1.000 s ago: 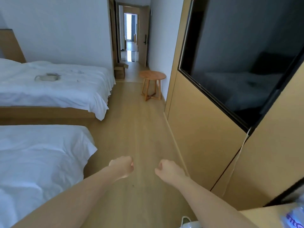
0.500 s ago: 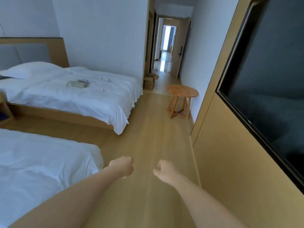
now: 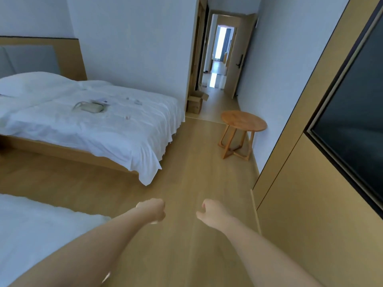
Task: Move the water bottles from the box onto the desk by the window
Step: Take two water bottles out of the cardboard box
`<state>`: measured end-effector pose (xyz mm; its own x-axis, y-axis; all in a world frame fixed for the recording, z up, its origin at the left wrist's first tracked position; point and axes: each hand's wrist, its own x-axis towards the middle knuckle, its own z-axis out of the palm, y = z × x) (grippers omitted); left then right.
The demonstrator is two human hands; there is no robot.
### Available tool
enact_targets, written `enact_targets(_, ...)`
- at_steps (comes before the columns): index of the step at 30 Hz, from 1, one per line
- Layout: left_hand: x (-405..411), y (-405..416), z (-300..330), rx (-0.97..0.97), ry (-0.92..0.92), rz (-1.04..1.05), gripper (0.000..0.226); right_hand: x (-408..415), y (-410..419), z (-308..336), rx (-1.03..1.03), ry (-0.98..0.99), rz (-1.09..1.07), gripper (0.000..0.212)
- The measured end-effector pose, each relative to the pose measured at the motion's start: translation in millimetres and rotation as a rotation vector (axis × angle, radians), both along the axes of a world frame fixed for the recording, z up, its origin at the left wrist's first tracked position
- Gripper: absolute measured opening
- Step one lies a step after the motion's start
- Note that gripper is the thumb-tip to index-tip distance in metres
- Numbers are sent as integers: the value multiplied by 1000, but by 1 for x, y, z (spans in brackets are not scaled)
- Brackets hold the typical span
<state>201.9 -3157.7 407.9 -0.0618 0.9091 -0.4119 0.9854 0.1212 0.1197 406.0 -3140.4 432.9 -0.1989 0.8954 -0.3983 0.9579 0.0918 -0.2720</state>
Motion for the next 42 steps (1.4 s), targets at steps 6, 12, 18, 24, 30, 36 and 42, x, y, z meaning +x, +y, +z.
enact_targets(6, -23, 166, 18, 27, -19, -27, 24, -22, 144, 19, 8, 0, -27, 47)
enact_targets(12, -15, 294, 7, -11, -51, -104, 29, -23, 277, 6, -35, -33, -54, 47)
enact_targets(18, -15, 448, -10, -17, -46, -88, 31, -23, 433, -8, -39, -77, -3, 47)
enact_targets(24, -11, 617, 1, 24, -36, -72, 15, -23, 600, 9, -23, -33, 11, 45)
enact_targets(30, -28, 754, -5, -7, -35, -34, 23, -38, 739, 19, -24, -48, 55, 43)
enact_targets(36, -64, 913, -32, -62, -54, -53, 19, -61, 889, 4, -15, -81, 45, 43)
enact_targets(42, -101, 1081, -18, -52, -62, -68, 21, -93, 1041, 12, 25, -90, -13, 43)
